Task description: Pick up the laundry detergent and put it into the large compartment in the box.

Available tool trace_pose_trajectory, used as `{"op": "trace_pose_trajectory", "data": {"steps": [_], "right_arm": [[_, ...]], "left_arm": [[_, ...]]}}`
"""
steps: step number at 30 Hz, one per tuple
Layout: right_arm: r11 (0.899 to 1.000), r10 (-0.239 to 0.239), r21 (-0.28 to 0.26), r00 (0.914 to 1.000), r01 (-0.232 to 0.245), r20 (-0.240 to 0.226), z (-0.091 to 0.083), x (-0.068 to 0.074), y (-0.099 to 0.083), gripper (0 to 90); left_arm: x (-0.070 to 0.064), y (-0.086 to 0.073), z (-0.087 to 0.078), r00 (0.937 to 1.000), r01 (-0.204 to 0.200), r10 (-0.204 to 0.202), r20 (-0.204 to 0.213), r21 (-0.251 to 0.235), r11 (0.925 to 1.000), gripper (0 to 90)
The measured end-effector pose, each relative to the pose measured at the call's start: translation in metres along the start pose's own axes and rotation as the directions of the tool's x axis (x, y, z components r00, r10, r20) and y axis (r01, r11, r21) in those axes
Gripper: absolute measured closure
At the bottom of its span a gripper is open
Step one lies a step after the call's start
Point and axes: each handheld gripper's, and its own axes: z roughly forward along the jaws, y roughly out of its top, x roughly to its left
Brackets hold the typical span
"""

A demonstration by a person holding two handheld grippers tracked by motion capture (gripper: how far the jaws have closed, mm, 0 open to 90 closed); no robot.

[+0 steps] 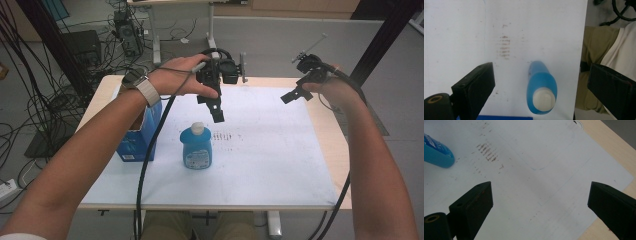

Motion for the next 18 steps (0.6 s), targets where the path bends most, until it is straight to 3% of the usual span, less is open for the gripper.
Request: {"op": "trace_pose_trajectory", "data": {"steps": [18], "right_arm": [[1.0,0.009,-0.005,1.0,-0.009,0.002,-0.003,0.0,-0.004,6.1]], "left_arm": [[-0.002,-0.0007,-0.0022,1.0,0.001,-0.001,-0.001,-0.006,1.0,7.4]]}}
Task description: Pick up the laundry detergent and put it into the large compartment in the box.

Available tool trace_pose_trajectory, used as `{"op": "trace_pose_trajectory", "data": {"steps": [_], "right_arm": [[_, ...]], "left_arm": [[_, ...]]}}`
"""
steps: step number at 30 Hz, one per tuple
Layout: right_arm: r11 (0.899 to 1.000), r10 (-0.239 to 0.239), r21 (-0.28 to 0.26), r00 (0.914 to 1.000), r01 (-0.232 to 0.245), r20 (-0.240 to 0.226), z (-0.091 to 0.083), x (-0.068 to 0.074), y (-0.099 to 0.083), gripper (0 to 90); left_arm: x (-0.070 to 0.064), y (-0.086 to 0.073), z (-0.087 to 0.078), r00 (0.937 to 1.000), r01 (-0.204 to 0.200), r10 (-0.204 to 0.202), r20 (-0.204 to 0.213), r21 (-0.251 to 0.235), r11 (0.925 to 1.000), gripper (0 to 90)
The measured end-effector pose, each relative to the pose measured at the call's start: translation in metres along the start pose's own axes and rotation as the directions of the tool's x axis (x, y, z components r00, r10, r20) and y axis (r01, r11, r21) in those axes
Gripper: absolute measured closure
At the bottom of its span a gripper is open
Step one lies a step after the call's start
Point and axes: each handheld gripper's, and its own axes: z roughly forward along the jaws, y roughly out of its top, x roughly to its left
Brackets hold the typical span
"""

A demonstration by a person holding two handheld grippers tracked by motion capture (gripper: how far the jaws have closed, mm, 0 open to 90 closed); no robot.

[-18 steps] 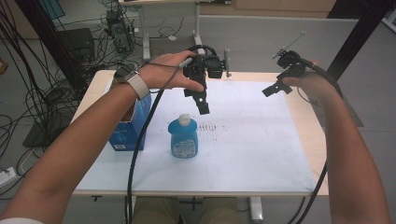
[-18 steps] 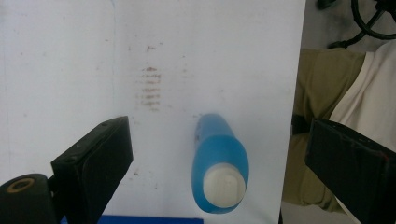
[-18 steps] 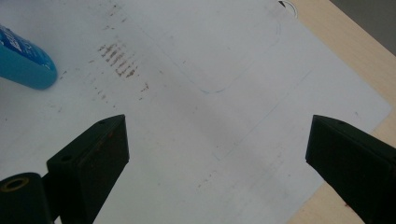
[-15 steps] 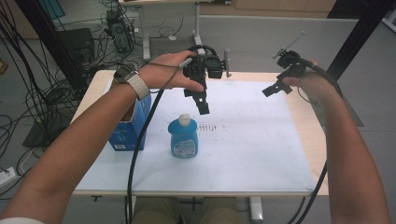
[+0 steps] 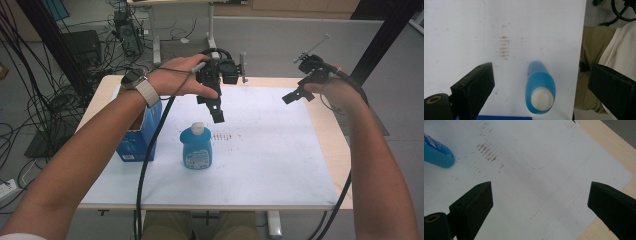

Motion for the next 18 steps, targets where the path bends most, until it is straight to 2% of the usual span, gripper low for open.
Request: {"op": "trace_pose_trajectory", "data": {"steps": [15,18], "right_arm": [[1.0,0.01,-0.001,0.9999,-0.01,0.001,0.001,0.001,-0.001,5.6],[1.0,0.013,-0.003,0.9999,-0.013,0.005,0.0,0.001,-0.002,5.4]], "left_arm": [[-0.005,-0.011,-0.006,0.9995,0.029,-0.029,-0.015,-0.005,0.9996,6.7],[-0.005,-0.013,-0.008,0.9991,0.037,-0.038,-0.021,-0.018,0.9991,6.4]]}}
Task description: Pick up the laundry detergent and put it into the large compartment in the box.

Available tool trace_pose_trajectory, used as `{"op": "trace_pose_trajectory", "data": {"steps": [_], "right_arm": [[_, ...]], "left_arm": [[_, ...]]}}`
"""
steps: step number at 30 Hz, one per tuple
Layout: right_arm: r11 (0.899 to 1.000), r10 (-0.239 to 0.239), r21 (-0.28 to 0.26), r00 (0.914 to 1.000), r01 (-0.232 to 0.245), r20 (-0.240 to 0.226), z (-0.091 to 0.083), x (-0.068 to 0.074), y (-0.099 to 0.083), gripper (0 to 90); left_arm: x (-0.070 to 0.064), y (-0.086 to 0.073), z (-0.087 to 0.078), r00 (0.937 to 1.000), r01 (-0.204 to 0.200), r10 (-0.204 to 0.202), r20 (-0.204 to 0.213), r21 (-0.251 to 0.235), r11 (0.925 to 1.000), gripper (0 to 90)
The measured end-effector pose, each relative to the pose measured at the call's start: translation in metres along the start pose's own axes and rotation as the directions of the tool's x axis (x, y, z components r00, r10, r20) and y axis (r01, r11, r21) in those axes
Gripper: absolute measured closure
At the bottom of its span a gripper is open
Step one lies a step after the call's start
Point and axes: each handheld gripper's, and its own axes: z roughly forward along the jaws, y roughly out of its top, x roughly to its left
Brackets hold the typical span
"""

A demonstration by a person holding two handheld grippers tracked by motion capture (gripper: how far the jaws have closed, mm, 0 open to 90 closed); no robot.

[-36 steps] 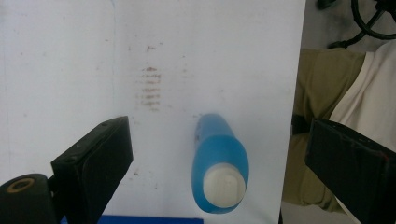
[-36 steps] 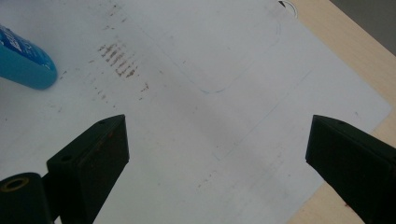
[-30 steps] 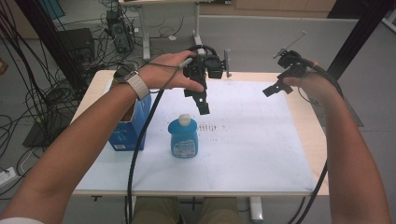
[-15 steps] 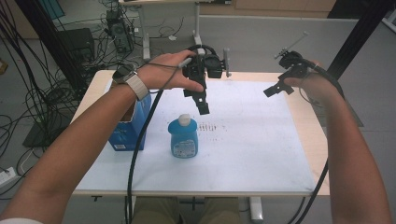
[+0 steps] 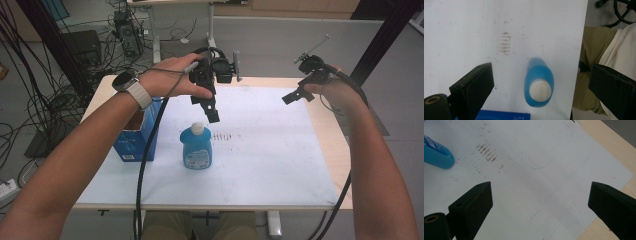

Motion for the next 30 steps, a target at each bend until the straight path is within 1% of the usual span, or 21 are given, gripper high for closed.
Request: {"op": "trace_pose_trajectory", "data": {"steps": [3,6,10,16,18,21,27,29,30], "right_arm": [[1.0,-0.002,-0.002,1.0,0.002,-0.001,0.0,0.0,0.0,5.0],[1.0,-0.006,0.0,0.9999,0.006,-0.008,0.001,0.001,-0.001,4.8],[1.0,-0.009,-0.001,0.9999,0.009,-0.007,0.003,0.001,-0.001,4.5],[1.0,-0.016,0.002,0.9998,0.016,-0.008,0.003,0.001,0.0,4.1],[1.0,-0.016,0.003,0.9999,0.016,-0.006,0.004,0.001,0.0,4.0],[1.0,-0.017,0.006,0.9998,0.017,-0.006,0.005,0.001,0.001,3.9],[1.0,-0.024,0.006,0.9996,0.024,-0.013,0.006,0.003,0.002,4.0],[1.0,-0.025,0.006,0.9996,0.025,-0.013,0.006,0.003,0.003,4.0],[1.0,-0.025,0.005,0.9996,0.025,-0.013,0.006,0.002,0.003,4.0]], "left_arm": [[-0.001,-0.001,0.0,1.0,0.0,0.0,-0.004,-0.006,1.0,5.3],[-0.002,-0.003,-0.001,1.0,-0.005,0.005,0.001,-0.007,1.0,4.7],[-0.004,-0.006,0.002,1.0,0.002,-0.002,0.003,0.01,0.9999,4.7],[-0.003,-0.013,0.005,0.9998,0.018,-0.018,0.012,0.005,0.9998,5.2],[-0.003,-0.015,0.005,0.9999,0.014,-0.014,0.007,0.007,0.9999,6.1],[-0.004,-0.015,0.004,0.9998,0.012,-0.012,0.014,-0.006,0.9999,6.1],[-0.004,-0.016,0.006,0.9999,0.009,-0.009,0.011,-0.005,0.9999,6.0],[-0.005,-0.017,0.008,0.9998,0.009,-0.009,0.016,-0.001,1.0,6.0],[-0.005,-0.018,0.009,0.9996,0.013,-0.013,0.025,0.0,0.9999,5.9]]}}
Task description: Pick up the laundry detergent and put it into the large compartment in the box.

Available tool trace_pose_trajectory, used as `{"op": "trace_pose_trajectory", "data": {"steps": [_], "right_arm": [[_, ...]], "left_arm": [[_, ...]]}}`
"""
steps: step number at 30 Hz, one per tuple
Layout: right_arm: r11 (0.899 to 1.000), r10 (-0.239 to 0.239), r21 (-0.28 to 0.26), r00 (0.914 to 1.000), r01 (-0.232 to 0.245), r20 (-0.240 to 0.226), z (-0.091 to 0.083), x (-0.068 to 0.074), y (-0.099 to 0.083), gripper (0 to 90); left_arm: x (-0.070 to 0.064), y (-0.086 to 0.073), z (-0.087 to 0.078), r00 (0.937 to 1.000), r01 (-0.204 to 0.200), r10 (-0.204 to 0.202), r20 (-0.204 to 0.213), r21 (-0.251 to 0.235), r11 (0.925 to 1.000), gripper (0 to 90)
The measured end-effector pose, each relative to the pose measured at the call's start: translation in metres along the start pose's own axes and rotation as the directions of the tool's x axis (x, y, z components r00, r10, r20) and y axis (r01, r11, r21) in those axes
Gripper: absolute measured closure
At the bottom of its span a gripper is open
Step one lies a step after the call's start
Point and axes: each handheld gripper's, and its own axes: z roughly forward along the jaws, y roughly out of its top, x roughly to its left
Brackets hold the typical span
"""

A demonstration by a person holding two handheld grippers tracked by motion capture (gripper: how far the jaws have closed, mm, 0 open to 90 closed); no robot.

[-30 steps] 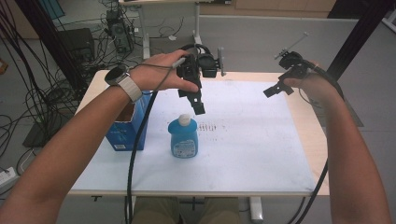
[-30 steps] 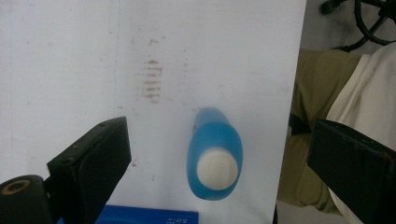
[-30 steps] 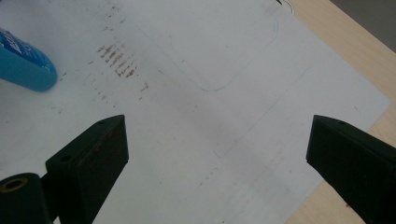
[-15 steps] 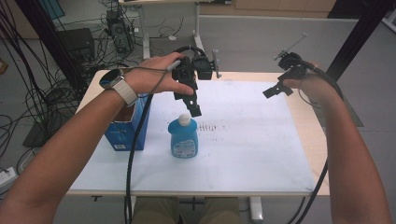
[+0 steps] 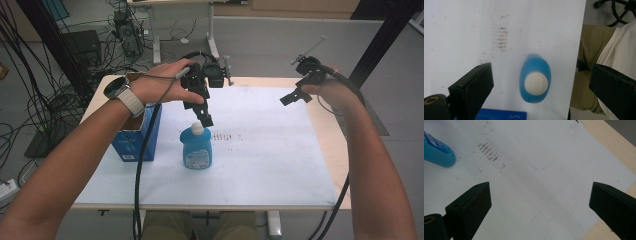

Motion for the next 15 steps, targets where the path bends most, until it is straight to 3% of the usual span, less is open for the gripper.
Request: {"op": "trace_pose_trajectory", "data": {"steps": [5,15], "right_arm": [[1.0,0.002,-0.003,1.0,-0.002,0.003,-0.0009,-0.0006,-0.0004,4.0],[1.0,-0.001,0.003,1.0,0.001,0.0,0.0002,0.0008,0.0002,4.0]], "left_arm": [[0.0008,-0.0049,0.0094,1.0,0.0,0.0,0.004,0.008,1.0,6.1],[-0.0007,-0.0057,0.0113,0.9995,-0.022,0.022,0.021,-0.005,0.9998,6.8]]}}
